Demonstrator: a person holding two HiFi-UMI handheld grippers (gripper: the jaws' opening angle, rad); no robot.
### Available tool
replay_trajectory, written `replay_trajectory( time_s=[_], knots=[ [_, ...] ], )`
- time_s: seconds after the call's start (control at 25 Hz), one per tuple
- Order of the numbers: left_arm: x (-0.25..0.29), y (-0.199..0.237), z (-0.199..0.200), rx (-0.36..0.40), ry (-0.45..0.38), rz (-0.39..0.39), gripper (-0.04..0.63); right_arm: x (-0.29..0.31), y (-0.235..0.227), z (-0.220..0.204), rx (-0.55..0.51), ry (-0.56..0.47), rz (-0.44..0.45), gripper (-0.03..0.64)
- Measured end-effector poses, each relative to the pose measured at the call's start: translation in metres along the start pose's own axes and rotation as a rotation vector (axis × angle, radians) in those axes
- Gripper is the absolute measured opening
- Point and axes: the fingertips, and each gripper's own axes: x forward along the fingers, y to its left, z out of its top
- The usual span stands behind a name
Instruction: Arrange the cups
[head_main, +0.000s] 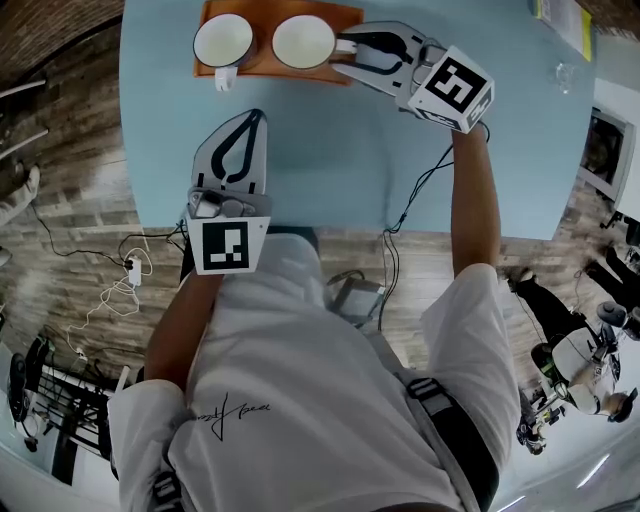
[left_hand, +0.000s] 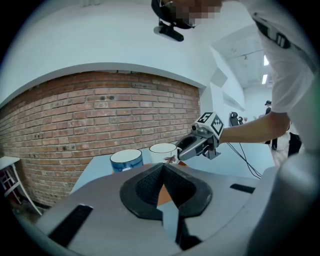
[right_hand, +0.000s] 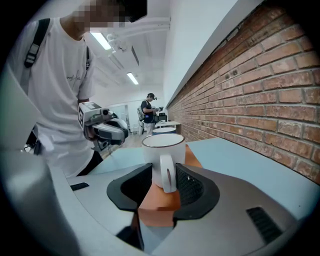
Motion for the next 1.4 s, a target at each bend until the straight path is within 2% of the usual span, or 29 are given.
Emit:
replay_trajectory(
  time_s=[0.16, 0.44, 0.84, 1.4],
  knots=[
    [0.0, 0.001, -0.001, -0.006, 0.006, 0.005, 0.009, 0.003, 0.004, 0.0, -0.01, -0.004, -0.01, 0.083],
    [0.001, 0.001, -0.001, -0.003, 0.0, 0.003, 0.009, 0.001, 0.006, 0.001, -0.008, -0.059, -0.132, 0.071],
    [-0.005, 0.008, 0.001, -0.029, -0.022, 0.005, 0.009, 0.002, 0.013, 0.001, 0.035, -0.065, -0.36, 0.066],
    [-0.022, 0.032, 0.005, -0.047, -0.062, -0.028, 0.009, -0.005, 0.018, 0.003, 0.102, -0.066, -0.635, 0.065]
  ],
)
